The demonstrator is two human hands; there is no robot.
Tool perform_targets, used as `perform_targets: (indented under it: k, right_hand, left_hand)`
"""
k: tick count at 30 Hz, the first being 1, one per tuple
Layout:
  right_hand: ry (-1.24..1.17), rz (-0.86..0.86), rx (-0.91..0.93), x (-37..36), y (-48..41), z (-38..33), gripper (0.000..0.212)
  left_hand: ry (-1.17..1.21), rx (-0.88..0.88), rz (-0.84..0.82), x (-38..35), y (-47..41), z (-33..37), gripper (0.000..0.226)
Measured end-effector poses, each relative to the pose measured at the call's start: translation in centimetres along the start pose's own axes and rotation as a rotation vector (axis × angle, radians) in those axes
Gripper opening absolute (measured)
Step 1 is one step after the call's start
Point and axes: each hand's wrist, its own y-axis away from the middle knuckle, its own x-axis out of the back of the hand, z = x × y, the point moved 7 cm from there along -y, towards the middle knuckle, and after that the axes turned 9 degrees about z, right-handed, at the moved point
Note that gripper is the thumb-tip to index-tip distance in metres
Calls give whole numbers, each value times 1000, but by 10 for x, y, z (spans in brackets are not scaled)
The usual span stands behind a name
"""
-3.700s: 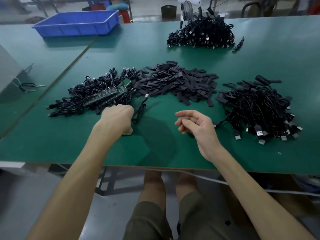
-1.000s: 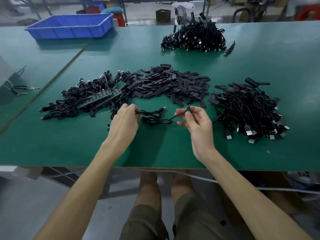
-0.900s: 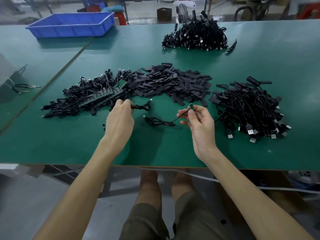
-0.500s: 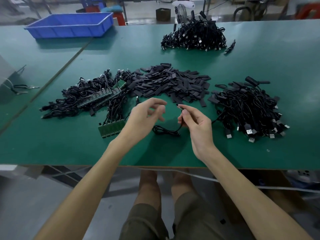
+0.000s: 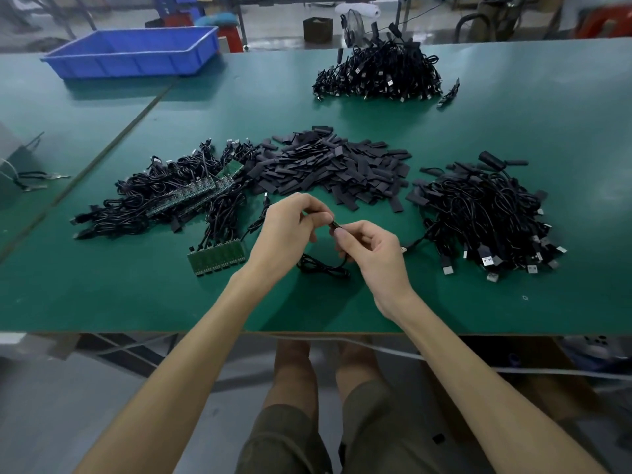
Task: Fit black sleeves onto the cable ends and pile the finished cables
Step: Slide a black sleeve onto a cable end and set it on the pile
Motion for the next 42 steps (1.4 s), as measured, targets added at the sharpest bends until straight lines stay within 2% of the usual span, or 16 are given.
perform_targets:
  k: [7, 10, 13, 17, 23, 26, 29, 35, 37, 39, 42]
  right_hand:
    - [28, 43, -13, 4, -2, 3, 11]
    - [-12, 43, -29, 3, -2, 2, 6]
    - [-46, 28, -57, 1, -2, 4, 18]
    - [-85, 116, -65, 8, -2, 6, 13]
    - [-41, 105, -28, 9, -4, 7, 22]
    - [-44, 17, -21, 1, -2, 3, 29]
    - [-52, -51, -17, -6, 2, -1, 33]
    - [-23, -131, 15, -10, 5, -8, 38]
    - [27, -173, 44, -13, 7, -9, 34]
    - [51, -183, 50, -14, 7, -9, 27]
    - [58, -173, 45, -12, 5, -7, 28]
  left_hand:
    - [51, 27, -103, -7, -14, -3, 11]
    - [61, 18, -18, -4, -14, -5, 9]
    - [70, 0, 102, -2, -6, -3, 5]
    - [103, -24, 166, -8, 13, 3, 2]
    - [142, -10, -14, -13, 18, 5, 10]
    - [244, 91, -38, -8, 14, -2, 14]
    - [372, 229, -59, -10, 14, -13, 35]
    - [345, 263, -28, -8, 9, -24, 17]
    - [325, 265, -4, -5, 8, -27, 16]
    - [310, 258, -40, -6, 5, -28, 18]
    - [291, 236, -133, -11, 4, -23, 18]
